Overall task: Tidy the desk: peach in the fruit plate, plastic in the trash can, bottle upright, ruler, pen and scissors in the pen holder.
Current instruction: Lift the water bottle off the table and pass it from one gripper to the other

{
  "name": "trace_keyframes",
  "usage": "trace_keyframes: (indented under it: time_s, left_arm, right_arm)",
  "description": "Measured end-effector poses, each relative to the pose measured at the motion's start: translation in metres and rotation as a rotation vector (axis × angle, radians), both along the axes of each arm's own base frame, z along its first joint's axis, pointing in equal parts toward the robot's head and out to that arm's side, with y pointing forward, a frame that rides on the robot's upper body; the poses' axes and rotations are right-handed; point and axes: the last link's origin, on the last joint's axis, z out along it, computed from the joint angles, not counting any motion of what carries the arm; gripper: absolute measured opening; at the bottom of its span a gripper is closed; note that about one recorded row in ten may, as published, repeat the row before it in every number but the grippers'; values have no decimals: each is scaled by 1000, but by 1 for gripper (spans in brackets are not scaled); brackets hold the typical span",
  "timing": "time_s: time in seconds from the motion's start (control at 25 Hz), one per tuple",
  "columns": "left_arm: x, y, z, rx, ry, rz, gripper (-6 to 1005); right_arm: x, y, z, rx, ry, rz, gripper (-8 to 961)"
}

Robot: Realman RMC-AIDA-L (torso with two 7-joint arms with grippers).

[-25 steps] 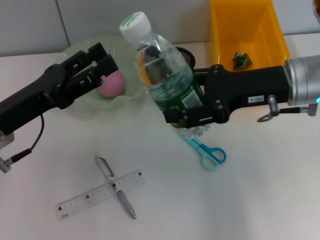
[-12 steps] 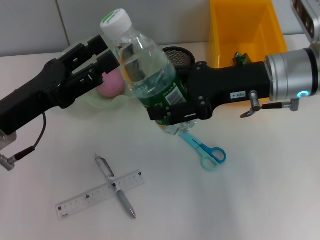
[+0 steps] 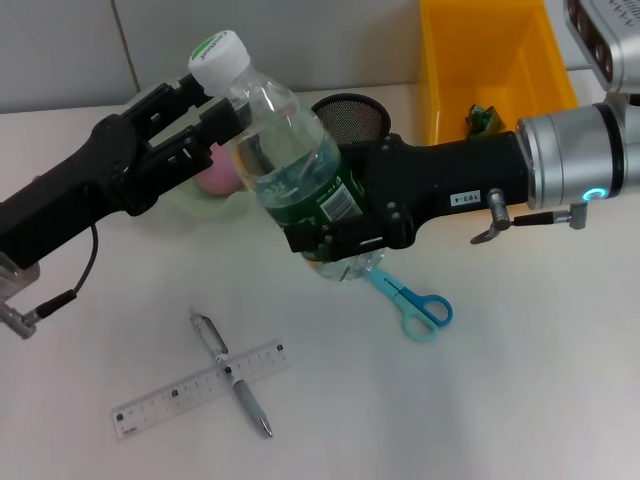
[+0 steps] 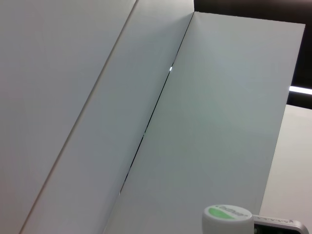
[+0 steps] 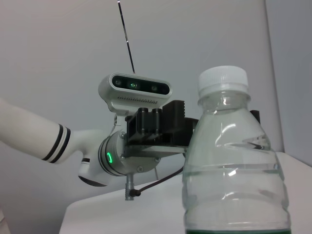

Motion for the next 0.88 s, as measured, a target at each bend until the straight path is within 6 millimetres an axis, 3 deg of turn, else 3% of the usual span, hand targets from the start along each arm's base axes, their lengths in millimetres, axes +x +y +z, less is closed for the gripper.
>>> trace_keyframes:
  time_s: [0.88]
  left_arm:
    - [6,-3,-7,1,-33,-25,790]
  right_arm:
    - [-1,-4,-9,-36,-17,12,771]
